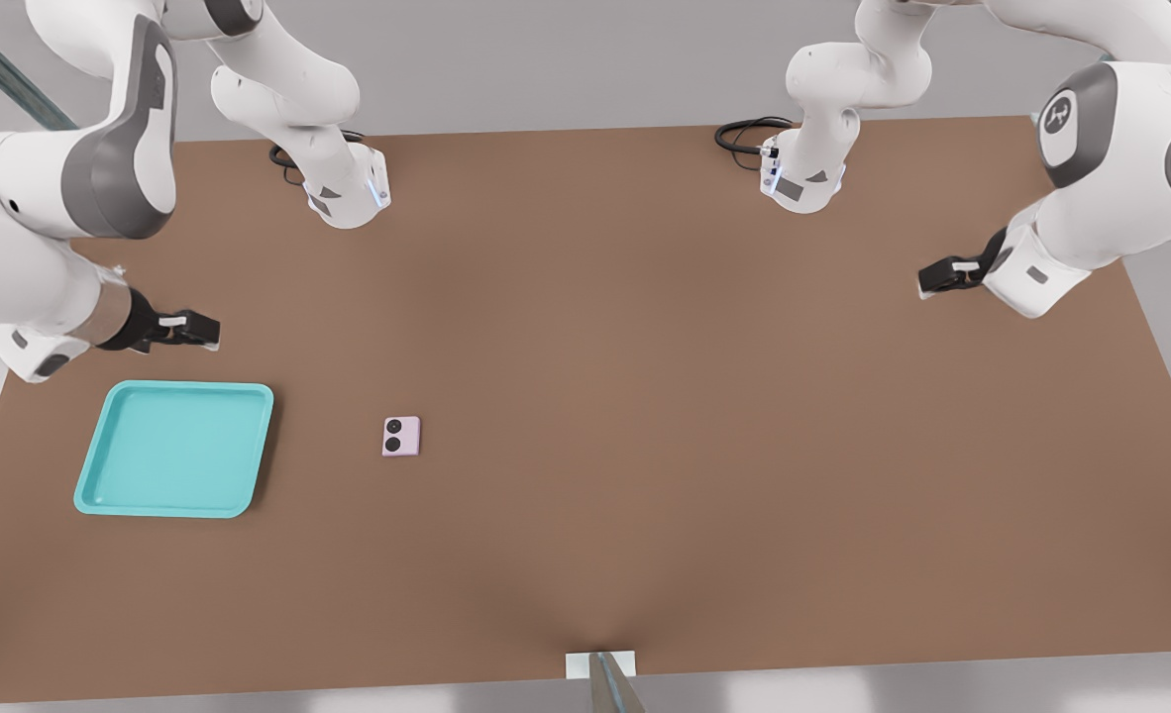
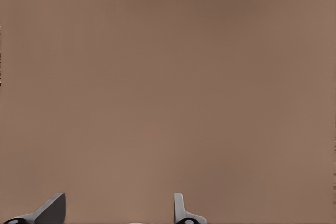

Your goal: Keep left arm still and place phone on the tray with right arm

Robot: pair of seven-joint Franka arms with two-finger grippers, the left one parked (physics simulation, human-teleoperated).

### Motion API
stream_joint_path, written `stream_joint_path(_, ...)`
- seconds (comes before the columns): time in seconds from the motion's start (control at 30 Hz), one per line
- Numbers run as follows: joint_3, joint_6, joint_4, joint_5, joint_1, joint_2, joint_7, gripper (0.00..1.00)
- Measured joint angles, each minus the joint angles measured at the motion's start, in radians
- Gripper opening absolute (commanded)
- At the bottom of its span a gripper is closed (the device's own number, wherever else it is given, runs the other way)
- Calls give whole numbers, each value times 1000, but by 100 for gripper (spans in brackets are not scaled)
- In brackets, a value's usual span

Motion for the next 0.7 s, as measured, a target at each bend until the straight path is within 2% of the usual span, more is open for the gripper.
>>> stream_joint_path(0.13, 11, 67, -3, -3, 6, 35, -8, 100)
stream_joint_path(0.27, 17, 149, -12, -5, 134, 167, -8, 100)
stream_joint_path(0.37, 17, 270, -142, -5, 193, 218, 8, 100)
stream_joint_path(0.47, 29, 416, -241, -4, 206, 272, 48, 100)
stream_joint_path(0.7, 52, 604, -259, 1, 211, 360, 176, 100)
